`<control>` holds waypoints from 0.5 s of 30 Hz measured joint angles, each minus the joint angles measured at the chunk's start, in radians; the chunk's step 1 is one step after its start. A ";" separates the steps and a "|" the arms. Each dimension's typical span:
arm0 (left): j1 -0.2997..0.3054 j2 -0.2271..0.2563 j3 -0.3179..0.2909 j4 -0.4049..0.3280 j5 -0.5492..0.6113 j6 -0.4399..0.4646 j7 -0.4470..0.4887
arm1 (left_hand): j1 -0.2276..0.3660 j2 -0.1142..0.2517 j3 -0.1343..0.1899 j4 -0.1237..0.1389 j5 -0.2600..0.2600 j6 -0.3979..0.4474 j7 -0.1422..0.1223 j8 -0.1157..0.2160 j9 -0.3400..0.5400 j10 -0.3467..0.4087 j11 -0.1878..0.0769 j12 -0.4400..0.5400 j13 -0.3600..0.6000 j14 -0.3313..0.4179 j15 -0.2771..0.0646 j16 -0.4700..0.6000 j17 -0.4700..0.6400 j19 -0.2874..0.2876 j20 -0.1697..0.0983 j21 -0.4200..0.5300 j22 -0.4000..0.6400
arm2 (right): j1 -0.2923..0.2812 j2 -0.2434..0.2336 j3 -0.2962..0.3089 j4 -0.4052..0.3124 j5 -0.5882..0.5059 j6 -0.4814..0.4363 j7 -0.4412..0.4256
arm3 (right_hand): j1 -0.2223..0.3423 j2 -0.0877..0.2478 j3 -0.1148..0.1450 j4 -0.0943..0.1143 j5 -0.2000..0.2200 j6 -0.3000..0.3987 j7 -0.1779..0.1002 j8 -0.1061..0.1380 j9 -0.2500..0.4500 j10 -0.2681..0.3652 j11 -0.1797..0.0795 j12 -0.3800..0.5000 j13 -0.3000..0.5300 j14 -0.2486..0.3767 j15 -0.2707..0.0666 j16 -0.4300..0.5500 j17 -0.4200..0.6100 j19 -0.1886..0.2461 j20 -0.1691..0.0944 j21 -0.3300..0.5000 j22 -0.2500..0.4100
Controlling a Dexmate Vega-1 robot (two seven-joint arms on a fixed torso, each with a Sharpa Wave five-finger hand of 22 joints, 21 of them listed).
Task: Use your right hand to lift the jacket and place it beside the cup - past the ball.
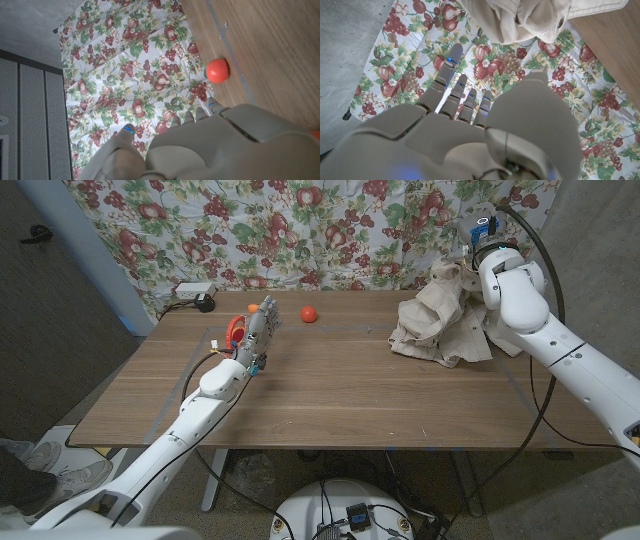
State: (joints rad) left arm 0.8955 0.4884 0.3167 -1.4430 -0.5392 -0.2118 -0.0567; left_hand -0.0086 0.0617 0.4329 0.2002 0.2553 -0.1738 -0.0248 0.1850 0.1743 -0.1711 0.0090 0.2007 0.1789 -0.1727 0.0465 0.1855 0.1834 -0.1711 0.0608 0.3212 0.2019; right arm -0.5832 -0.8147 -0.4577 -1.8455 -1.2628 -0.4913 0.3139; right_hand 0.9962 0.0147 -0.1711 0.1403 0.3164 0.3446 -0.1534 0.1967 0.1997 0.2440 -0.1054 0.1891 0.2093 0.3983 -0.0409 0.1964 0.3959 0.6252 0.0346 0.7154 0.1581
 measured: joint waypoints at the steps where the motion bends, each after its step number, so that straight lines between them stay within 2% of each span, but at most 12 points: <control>1: -0.001 0.000 0.000 0.000 -0.001 0.001 -0.002 | 0.000 0.000 0.000 0.000 0.000 0.000 0.000 0.000 0.000 0.000 0.000 0.000 0.000 0.000 0.000 0.000 0.000 0.000 0.000 0.000 0.000 | -0.001 0.000 0.001 -0.001 -0.002 -0.001 -0.003 | 0.000 0.000 -0.002 0.002 0.000 0.000 0.000 0.000 0.000 0.000 0.000 0.000 0.000 0.000 0.000 0.000 -0.002 -0.001 0.001 -0.002 0.000; 9: -0.006 0.009 0.003 -0.001 -0.003 0.010 -0.019 | 0.000 0.000 0.000 0.000 0.000 0.000 0.000 0.000 0.000 0.000 0.000 0.000 0.000 0.000 0.000 0.000 0.000 0.000 0.000 0.000 0.000 | -0.017 0.001 0.017 -0.013 -0.016 -0.014 -0.036 | -0.005 0.005 -0.002 0.002 0.006 0.010 -0.005 0.000 0.000 0.000 0.000 0.000 -0.005 0.000 0.000 0.000 -0.016 -0.016 0.023 -0.024 0.000; 15: -0.011 0.013 0.007 -0.002 -0.004 0.016 -0.031 | 0.000 0.000 0.000 0.000 0.000 0.000 0.000 0.000 0.000 0.000 0.000 0.000 0.000 0.000 0.000 0.000 0.000 0.000 0.000 0.000 0.000 | -0.029 0.004 0.026 -0.015 -0.024 -0.024 -0.059 | -0.011 0.011 -0.009 0.004 0.015 0.018 -0.007 0.000 0.000 0.006 -0.005 0.004 -0.005 -0.013 -0.002 -0.001 -0.031 -0.046 0.052 -0.059 0.000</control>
State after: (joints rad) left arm 0.8842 0.5014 0.3236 -1.4448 -0.5428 -0.1960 -0.0877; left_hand -0.0086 0.0617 0.4329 0.2002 0.2553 -0.1738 -0.0248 0.1850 0.1743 -0.1711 0.0090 0.2007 0.1789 -0.1727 0.0465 0.1855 0.1834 -0.1711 0.0608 0.3212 0.2019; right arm -0.6118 -0.8111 -0.4314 -1.8609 -1.2868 -0.5149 0.2553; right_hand 0.9857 0.0254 -0.1805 0.1439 0.3312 0.3626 -0.1608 0.1967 0.1998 0.2496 -0.1109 0.1930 0.2042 0.3857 -0.0428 0.1959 0.3647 0.5796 0.0871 0.6561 0.1582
